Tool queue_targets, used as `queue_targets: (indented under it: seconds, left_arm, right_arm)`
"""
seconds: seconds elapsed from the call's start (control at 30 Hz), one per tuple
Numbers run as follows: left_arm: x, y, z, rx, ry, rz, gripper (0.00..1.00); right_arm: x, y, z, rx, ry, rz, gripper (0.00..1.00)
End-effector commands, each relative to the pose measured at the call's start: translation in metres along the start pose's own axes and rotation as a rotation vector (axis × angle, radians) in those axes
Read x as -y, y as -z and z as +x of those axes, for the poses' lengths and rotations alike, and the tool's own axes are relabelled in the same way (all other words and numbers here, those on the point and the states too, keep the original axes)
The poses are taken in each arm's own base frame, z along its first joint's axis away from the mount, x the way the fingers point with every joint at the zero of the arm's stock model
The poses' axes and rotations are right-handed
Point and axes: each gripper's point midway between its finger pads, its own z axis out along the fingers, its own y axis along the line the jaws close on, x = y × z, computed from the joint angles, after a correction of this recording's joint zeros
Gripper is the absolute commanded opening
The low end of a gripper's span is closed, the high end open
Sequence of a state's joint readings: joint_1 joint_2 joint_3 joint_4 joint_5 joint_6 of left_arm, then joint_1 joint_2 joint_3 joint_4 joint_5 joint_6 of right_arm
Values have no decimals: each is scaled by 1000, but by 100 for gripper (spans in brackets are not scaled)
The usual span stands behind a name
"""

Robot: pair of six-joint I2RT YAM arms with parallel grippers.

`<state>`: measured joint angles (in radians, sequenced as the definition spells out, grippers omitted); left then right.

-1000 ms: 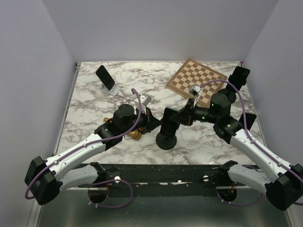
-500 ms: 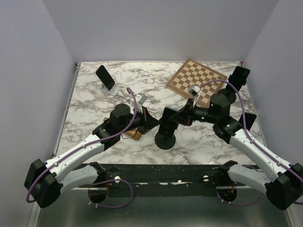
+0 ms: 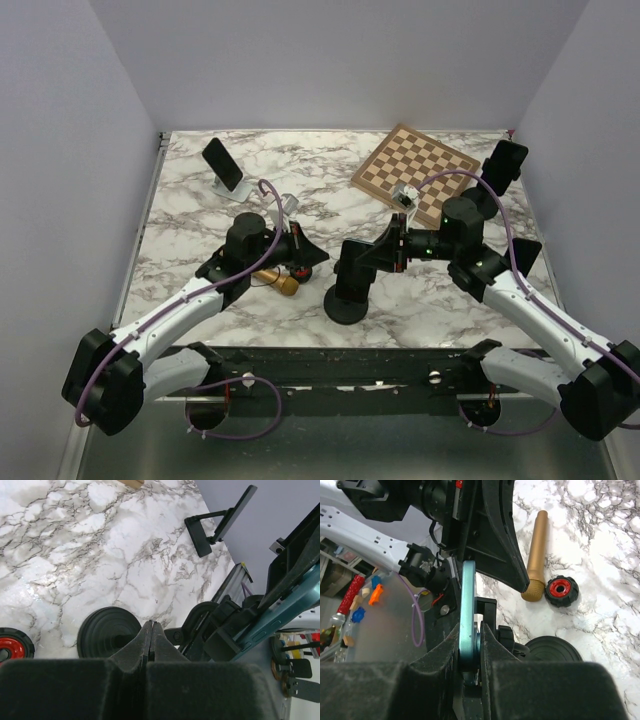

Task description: Remove the phone from the phone stand

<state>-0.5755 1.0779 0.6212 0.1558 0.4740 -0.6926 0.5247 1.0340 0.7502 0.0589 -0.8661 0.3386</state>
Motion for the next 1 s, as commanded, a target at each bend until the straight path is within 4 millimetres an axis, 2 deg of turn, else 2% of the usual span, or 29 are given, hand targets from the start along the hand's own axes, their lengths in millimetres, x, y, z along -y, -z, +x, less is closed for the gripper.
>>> queue_targets:
  seconds: [0.0, 0.07, 0.13, 0.23, 0.37, 0.5, 0.63, 0.97]
  left_arm:
    - [15, 5, 1, -16, -37, 81, 0]
    - [18, 9, 3, -11, -45, 94, 0]
    - [21, 17, 4, 6, -58, 105, 18]
    - [25, 30, 7, 49, -85, 124, 55]
    - [37, 45, 13, 84, -132, 183, 70]
    - [46, 52, 14, 100, -168, 236, 72]
    - [49, 46, 10, 85, -161, 253, 65]
    - [57, 27, 2, 66, -148, 298, 66]
  right_arm:
    - [-23, 1, -10, 13, 30, -102, 1]
    - [-24, 1, -18, 40, 37, -95, 1]
    - [-24, 0, -20, 41, 41, -97, 1]
    - [-21, -1, -16, 24, 40, -100, 1]
    - [-19, -1, -13, 18, 35, -92, 1]
    - [-21, 0, -13, 16, 44, -96, 1]
    - [-23, 1, -14, 13, 50, -101, 1]
    - [-26, 0, -13, 3, 49, -130, 1]
